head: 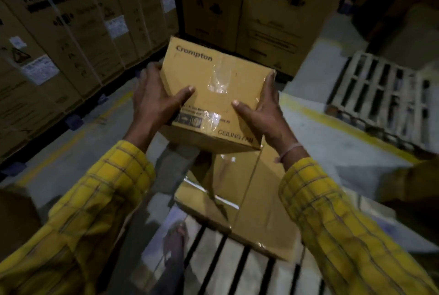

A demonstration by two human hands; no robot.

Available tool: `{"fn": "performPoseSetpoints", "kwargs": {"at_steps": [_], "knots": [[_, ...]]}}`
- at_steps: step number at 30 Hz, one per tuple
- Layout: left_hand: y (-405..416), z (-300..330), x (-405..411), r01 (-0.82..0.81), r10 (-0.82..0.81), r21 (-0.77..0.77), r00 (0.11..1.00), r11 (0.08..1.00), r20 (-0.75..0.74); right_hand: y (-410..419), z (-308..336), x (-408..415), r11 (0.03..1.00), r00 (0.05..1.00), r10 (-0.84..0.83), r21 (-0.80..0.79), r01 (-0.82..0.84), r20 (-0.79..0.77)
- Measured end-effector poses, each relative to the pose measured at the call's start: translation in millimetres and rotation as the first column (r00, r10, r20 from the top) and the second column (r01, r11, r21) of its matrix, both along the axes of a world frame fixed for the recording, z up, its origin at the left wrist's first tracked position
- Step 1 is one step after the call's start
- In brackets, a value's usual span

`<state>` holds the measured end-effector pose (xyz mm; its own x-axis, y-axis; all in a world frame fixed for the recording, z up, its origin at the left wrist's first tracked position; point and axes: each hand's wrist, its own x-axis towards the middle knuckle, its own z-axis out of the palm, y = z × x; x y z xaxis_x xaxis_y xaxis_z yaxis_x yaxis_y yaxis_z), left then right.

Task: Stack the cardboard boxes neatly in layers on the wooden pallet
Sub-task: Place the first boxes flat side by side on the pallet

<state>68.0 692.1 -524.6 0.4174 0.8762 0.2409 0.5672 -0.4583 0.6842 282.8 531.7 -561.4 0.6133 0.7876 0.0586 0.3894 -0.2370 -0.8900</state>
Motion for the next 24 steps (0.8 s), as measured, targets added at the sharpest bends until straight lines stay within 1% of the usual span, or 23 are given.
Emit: {"fn": "performPoseSetpoints", "kwargs": {"at_steps": [2,4,7,9,11,13,16,17,18,20,22,23,24], "knots": [[-46.3,9.2,16.2,0.052,-0.052,-0.038,0.999,0.998,0.005,-58.3,19.6,12.2,0.999,0.999,-0.021,-0.034,0.02,-0.024],[-88.1,5.5,33.2,0.093,-0.093,-0.098,0.996,0.991,0.007,-109.8,25.5,22.7,0.996,0.998,-0.05,-0.078,0.046,-0.045],[-142.5,-24.1,57.9,0.145,-0.151,-0.18,0.988,0.973,-0.018,-173.4,10.9,35.9,0.984,0.993,-0.11,-0.147,0.101,-0.052],[-168.2,-46.2,69.9,0.185,-0.194,-0.199,0.981,0.962,-0.026,-203.6,-9.0,42.4,0.97,0.985,-0.161,-0.195,0.147,-0.056],[-183.8,-60.3,79.5,0.227,-0.231,-0.167,0.973,0.96,-0.003,-226.0,-28.5,49.7,0.964,0.977,-0.211,-0.175,0.2,-0.044],[-186.2,-59.4,89.1,0.244,-0.245,-0.139,0.97,0.96,0.007,-237.9,-36.0,53.1,0.966,0.973,-0.226,-0.138,0.219,-0.04],[-188.4,-48.3,93.0,0.214,-0.224,-0.196,0.974,0.957,-0.033,-250.9,-43.0,51.6,0.959,0.958,-0.273,-0.106,0.264,-0.085],[-189.2,-43.1,90.2,0.198,-0.215,-0.235,0.975,0.952,-0.049,-254.0,-46.3,50.7,0.948,0.939,-0.316,-0.092,0.306,-0.136],[-188.2,-39.5,86.6,0.197,-0.219,-0.297,0.975,0.934,-0.042,-256.8,-47.3,48.3,0.932,0.908,-0.363,-0.079,0.355,-0.207],[-182.1,-40.2,75.1,0.189,-0.209,-0.485,0.978,0.854,0.014,-262.8,-51.2,46.9,0.896,0.807,-0.422,-0.057,0.44,-0.413],[-178.4,-52.0,64.7,0.239,-0.244,-0.656,0.966,0.716,0.086,-271.2,-52.9,46.1,0.882,0.665,-0.406,-0.079,0.464,-0.626],[-175.9,-62.7,62.9,0.281,-0.279,-0.696,0.953,0.661,0.12,-274.8,-54.5,46.5,0.89,0.594,-0.369,-0.088,0.447,-0.715],[-179.4,-68.7,63.2,0.322,-0.306,-0.705,0.939,0.632,0.154,-276.0,-58.5,47.7,0.905,0.525,-0.321,-0.092,0.415,-0.788]]}}
